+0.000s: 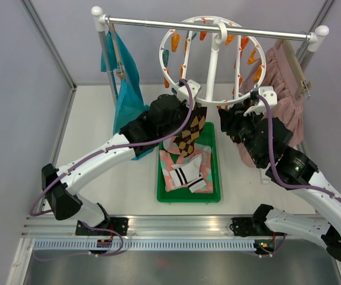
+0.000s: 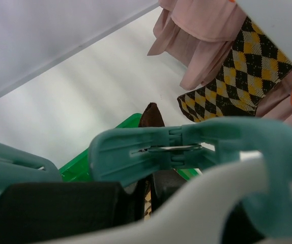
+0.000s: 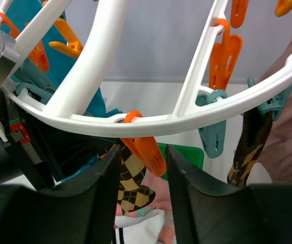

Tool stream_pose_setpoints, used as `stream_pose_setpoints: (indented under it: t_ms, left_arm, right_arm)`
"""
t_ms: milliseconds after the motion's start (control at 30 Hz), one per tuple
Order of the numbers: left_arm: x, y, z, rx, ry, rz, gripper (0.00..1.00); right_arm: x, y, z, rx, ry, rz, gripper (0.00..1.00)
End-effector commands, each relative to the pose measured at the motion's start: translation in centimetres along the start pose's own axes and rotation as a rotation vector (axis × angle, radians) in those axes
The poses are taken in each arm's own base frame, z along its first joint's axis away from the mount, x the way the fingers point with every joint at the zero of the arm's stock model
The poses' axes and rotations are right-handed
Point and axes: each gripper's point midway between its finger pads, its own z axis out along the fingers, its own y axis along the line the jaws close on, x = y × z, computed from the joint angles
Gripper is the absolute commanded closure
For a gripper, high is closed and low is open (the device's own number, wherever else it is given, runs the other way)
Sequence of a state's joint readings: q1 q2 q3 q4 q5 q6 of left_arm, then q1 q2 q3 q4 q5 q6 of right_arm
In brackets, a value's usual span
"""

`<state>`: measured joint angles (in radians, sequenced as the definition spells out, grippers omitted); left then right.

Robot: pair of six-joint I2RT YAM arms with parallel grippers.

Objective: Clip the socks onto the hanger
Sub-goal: Rotate the hanger.

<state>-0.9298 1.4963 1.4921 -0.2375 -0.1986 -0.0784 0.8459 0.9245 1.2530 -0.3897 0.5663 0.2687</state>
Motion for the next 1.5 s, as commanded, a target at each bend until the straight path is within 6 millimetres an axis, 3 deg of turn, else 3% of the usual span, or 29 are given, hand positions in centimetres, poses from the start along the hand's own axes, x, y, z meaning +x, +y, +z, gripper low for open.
stream_pose_setpoints:
  t_ms: [0, 233, 467, 1067, 1300, 1467]
  left_arm:
    - [-2.6, -0.6, -0.1, 0.027, -0.061, 0.018, 0.98]
    - [-2.4, -0.8, -0.4, 0.033, -0.058, 0.017, 0.98]
    - [-2.4, -0.9, -0.9, 0.042, -0.068, 0.011, 0.98]
    - [-1.6, -1.6, -4.2, 0.073, -0.094, -0.029, 0.98]
    - [0.2, 0.4, -6.1, -0.025, -0.091, -0.079, 0.98]
    - [1.3, 4.2, -6.9, -0.243, -0.079, -0.123, 0.98]
  right_arm:
    - [-1.6, -0.8, -0.2, 0.038, -0.067, 0.032, 0.55]
    - [-2.0, -2.6, -0.9, 0.123, -0.087, 0.029, 0.65]
    - [-2.2, -3.3, -1.0, 0.152, -0.094, 0.017, 0.72]
    - [-2.5, -4.9, -0.5, 0.273, -0.122, -0.007, 0.72]
    - [-2.5, -5.8, 0.1, 0.353, -0.147, -0.01, 0.72]
    - [-2.9, -6.8, 0.3, 0.448, -0.17, -0.008, 0.72]
